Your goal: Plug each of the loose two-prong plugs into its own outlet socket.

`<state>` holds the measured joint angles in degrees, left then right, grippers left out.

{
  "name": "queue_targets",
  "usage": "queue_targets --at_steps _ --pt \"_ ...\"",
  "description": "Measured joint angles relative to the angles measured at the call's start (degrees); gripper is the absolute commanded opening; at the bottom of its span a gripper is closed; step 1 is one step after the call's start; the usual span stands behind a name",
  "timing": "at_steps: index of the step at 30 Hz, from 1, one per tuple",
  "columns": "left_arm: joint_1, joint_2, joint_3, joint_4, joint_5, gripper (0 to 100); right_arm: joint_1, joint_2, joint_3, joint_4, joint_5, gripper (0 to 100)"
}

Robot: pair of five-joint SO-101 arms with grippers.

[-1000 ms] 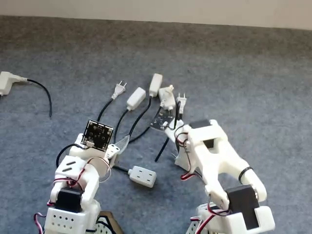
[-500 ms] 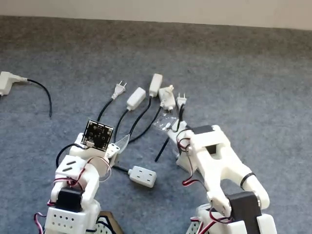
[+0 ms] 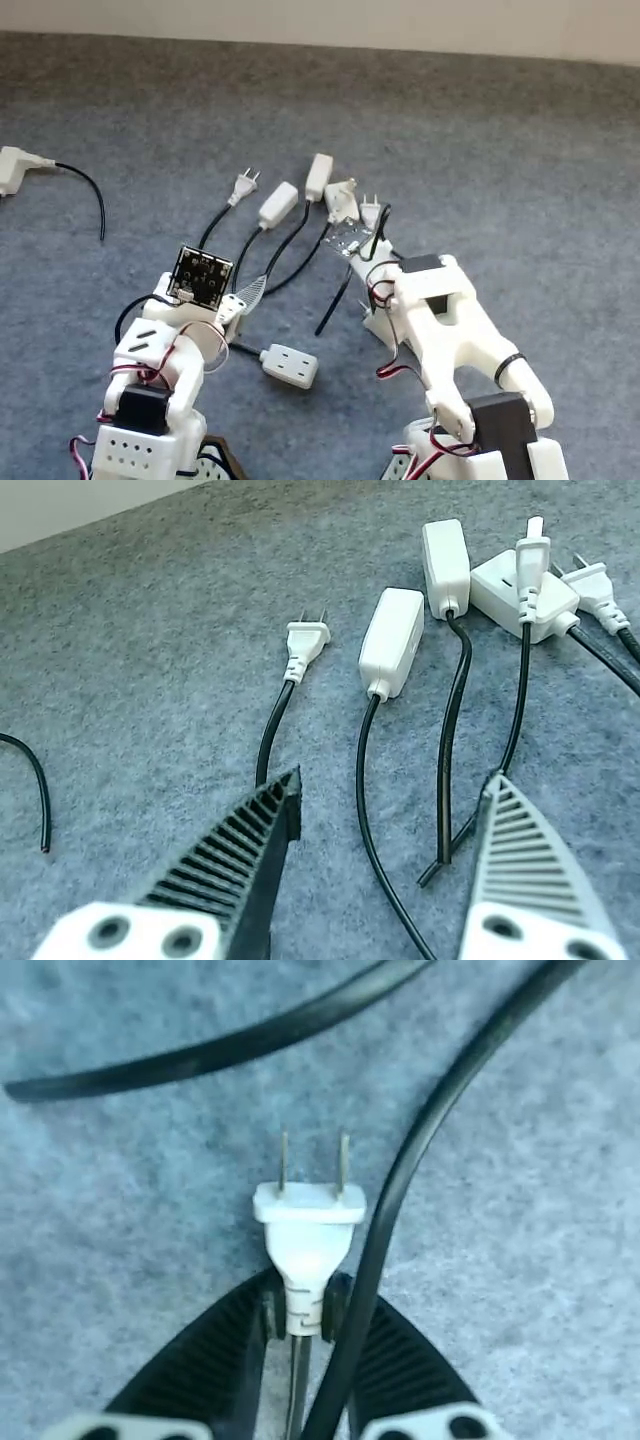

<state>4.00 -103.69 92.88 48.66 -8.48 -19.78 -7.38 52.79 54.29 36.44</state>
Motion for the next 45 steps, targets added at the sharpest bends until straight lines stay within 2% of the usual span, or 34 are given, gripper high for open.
queue_targets --at_steps 6,12,18,23,26,30,38,45 --pt "0.00 0.00 0.00 0.00 0.00 28 -2.64 -1.49 -6.24 10.73 -1.76 0.6" --pt "0.00 0.00 -1.58 1.14 0.00 28 -5.98 -13.54 -12.22 13.54 -11.78 0.6" --pt "-2.37 0.00 -6.33 5.71 0.18 28 -14.51 -27.78 -6.59 9.85 -16.88 0.6" --pt "-2.46 0.00 -7.03 6.51 0.18 28 -17.49 -34.73 -0.35 7.47 -18.29 0.6" --pt "-2.46 0.00 -7.82 7.91 0.18 28 -17.49 -36.48 0.35 6.77 -18.55 0.6" --pt "1.41 0.00 -10.73 11.25 0.18 28 -18.29 -38.59 0.44 5.10 -18.64 0.6" --pt "3.60 -0.09 -12.22 11.34 0.18 34 -28.75 -42.46 7.47 -0.26 -18.64 0.6" --pt "3.78 -0.09 -11.43 9.05 0.18 34 -32.44 -42.46 8.53 -0.88 -18.64 0.6"
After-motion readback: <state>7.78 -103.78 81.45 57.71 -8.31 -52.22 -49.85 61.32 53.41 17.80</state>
